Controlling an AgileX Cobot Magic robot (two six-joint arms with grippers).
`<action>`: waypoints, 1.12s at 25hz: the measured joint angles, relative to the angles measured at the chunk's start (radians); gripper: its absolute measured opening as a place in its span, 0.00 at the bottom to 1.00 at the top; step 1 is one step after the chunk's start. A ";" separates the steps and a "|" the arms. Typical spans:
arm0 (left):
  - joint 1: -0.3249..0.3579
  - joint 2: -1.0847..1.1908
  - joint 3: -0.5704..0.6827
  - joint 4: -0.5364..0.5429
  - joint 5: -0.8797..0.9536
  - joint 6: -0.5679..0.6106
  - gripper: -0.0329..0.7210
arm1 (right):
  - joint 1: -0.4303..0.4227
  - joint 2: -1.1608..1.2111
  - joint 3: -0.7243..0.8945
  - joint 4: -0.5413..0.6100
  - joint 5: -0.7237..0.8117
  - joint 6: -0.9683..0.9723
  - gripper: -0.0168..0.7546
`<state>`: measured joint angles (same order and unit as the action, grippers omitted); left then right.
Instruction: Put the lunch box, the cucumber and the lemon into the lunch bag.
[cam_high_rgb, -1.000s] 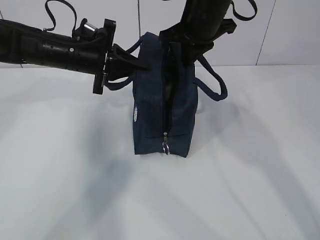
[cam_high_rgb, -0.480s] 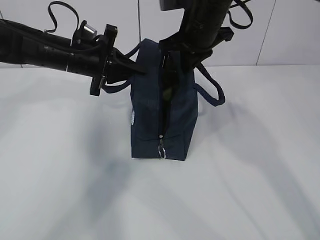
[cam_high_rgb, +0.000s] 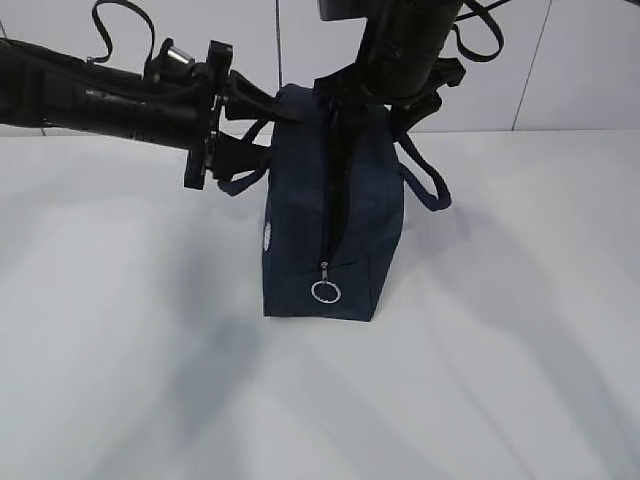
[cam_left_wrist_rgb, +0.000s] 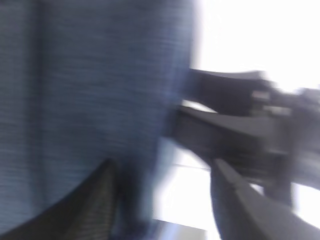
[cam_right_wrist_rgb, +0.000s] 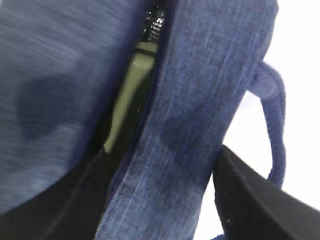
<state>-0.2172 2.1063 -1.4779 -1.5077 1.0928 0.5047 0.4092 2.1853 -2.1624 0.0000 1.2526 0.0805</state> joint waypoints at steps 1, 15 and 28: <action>0.002 0.000 0.000 -0.030 0.023 0.000 0.59 | 0.000 -0.002 0.000 0.000 0.000 0.000 0.66; 0.112 -0.028 0.000 -0.104 0.071 -0.003 0.61 | 0.000 -0.132 0.000 -0.042 0.000 -0.039 0.66; 0.129 -0.233 0.000 0.470 0.098 -0.074 0.49 | 0.000 -0.359 0.000 -0.026 0.006 -0.137 0.66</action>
<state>-0.0886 1.8733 -1.4779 -1.0376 1.1907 0.4308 0.4092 1.8262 -2.1624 -0.0255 1.2584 -0.0562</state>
